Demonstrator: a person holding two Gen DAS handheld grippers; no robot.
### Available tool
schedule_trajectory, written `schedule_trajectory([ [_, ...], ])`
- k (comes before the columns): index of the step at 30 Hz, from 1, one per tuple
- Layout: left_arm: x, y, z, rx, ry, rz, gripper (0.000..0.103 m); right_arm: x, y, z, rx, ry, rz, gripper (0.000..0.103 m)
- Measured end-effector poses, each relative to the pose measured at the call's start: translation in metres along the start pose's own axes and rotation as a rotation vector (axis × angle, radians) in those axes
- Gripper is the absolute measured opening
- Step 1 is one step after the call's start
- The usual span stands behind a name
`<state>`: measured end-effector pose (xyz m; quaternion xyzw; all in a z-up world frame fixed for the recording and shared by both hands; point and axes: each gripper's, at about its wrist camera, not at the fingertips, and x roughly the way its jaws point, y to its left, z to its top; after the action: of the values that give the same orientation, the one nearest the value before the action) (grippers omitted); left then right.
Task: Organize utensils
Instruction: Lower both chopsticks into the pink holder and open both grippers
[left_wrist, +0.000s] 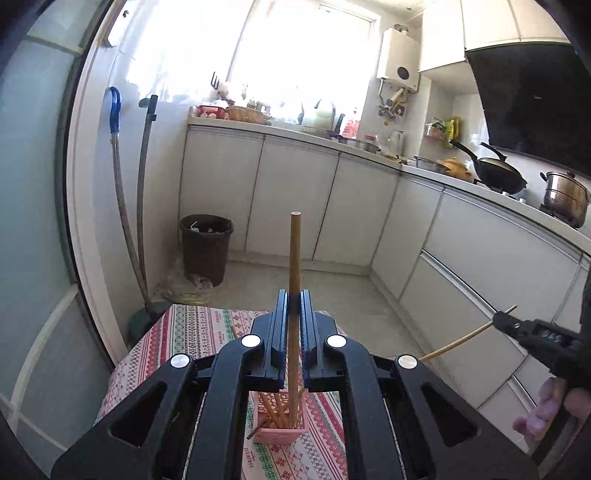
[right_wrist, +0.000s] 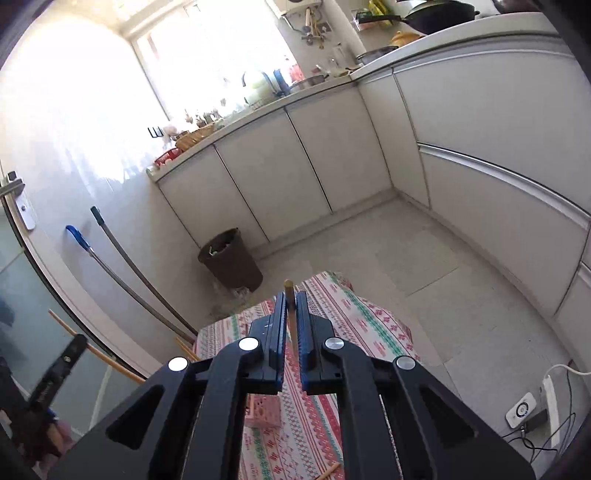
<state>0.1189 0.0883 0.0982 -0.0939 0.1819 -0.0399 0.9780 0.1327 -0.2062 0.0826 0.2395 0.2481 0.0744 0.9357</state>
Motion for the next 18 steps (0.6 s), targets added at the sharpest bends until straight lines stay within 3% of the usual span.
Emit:
schedule_trajectory([
  [4,0.037,0.019,-0.013,-0.050,0.064,0.021,0.007,-0.001,0.017,0.010,-0.012,-0.004,0.055,0.006],
  [6,0.047,0.030,-0.020,-0.087,0.107,0.043,0.014,-0.001,0.023,0.012,-0.018,0.004,0.083,0.006],
  [12,0.020,0.052,-0.018,-0.194,0.094,0.065,0.018,0.007,0.033,0.007,-0.010,0.013,0.113,0.006],
  [18,0.001,0.058,-0.011,-0.234,0.084,0.064,0.023,0.031,0.047,0.008,0.041,0.032,0.136,0.006],
])
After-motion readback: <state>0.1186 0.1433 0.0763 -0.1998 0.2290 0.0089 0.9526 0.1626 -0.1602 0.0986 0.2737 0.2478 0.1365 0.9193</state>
